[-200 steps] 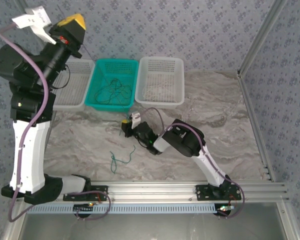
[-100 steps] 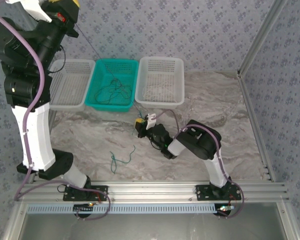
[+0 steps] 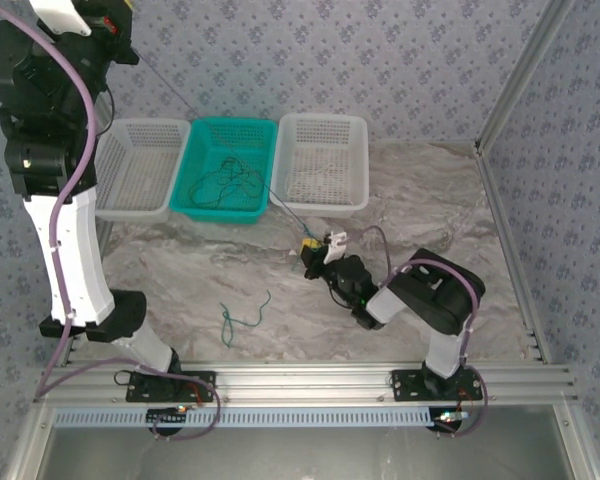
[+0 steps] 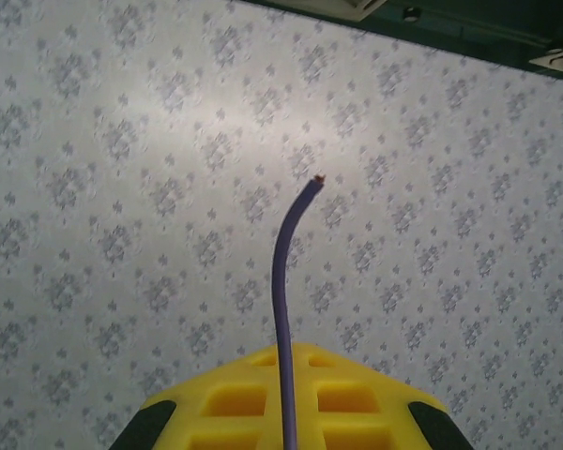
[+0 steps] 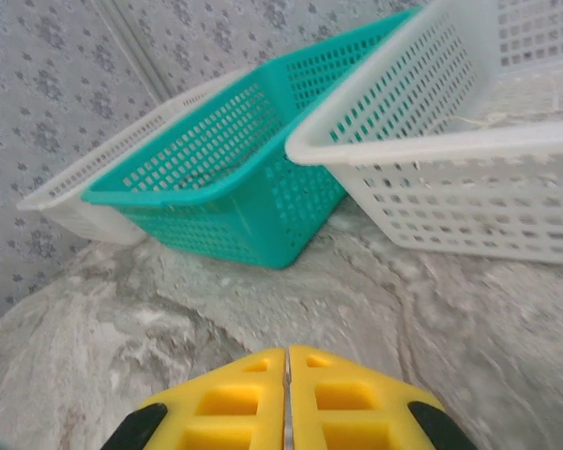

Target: Untangle the cables

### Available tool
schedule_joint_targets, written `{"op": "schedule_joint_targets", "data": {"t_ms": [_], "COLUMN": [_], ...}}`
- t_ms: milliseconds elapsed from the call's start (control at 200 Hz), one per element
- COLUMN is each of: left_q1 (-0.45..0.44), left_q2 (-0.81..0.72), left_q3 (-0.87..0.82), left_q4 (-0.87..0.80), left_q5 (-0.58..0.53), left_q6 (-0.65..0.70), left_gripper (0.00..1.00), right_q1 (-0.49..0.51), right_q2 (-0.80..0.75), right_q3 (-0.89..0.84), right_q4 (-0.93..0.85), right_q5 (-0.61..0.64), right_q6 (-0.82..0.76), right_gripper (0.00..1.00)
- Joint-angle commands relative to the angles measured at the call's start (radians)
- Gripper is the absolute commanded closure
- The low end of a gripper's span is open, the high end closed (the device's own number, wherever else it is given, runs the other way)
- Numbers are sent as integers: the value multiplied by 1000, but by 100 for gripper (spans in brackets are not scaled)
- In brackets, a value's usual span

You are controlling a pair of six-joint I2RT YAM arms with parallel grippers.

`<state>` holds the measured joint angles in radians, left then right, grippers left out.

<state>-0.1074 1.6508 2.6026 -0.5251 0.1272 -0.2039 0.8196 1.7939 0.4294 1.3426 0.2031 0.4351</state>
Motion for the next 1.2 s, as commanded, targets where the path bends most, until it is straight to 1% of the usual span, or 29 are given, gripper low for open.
{"op": "schedule_joint_targets", "data": {"t_ms": [0,60,90,125,210,245,335,400,490,515,575,615,680,789,854,904,984,1059,1109,1194], "left_q1": [44,41,35,16,-47,-63,-106,-165,-262,-289,-344,-376,-413,-429,-429,-430,-432,-435,-442,-481], "left_q2": [-74,-83,-103,-140,-265,-300,-365,-417,-472,-480,-486,-480,-461,-462,-498,-532,-587,-623,-634,-611], "left_q3": [-45,-144,-237,-386,-795,-910,-1135,-1301,-1481,-1523,-1615,-1663,-1729,-1787,-1791,-1765,-1718,-1698,-1698,-1689], "left_q4": [172,127,135,199,447,503,568,641,684,701,753,797,852,912,900,833,698,632,638,703], "left_q5": [-7,66,93,107,62,44,25,10,-35,-39,-45,-43,-13,46,73,115,221,353,433,529], "left_q6": [-78,-149,-182,-210,-255,-277,-337,-360,-361,-364,-383,-391,-381,-328,-236,-96,147,295,335,320], "left_gripper": [100,100,100,100,100,100,100,100,100,99,94,89,76,57,49,44,38,32,30,29], "right_q1": [-11,-4,-3,-2,-20,-32,-48,-61,-108,-127,-168,-189,-224,-264,-274,-278,-282,-285,-284,-284], "right_q2": [-96,-230,-294,-372,-577,-652,-814,-898,-966,-973,-972,-963,-936,-894,-878,-871,-863,-854,-844,-831], "right_q3": [-62,-21,2,8,15,34,98,133,198,220,270,301,354,444,486,515,547,568,581,588], "right_q4": [-382,-597,-691,-758,-901,-980,-1170,-1251,-1359,-1388,-1439,-1467,-1521,-1618,-1662,-1690,-1719,-1735,-1741,-1739], "right_q5": [90,111,122,133,125,116,97,83,31,7,-93,-152,-270,-428,-483,-511,-551,-577,-591,-600], "right_q6": [-10,-44,-62,-83,-124,-139,-221,-277,-329,-339,-370,-388,-434,-464,-475,-483,-489,-491,-493,-491], "right_gripper": [100,100,100,100,100,100,100,100,100,100,100,100,100,100,100,100,100,100,100,100]}}
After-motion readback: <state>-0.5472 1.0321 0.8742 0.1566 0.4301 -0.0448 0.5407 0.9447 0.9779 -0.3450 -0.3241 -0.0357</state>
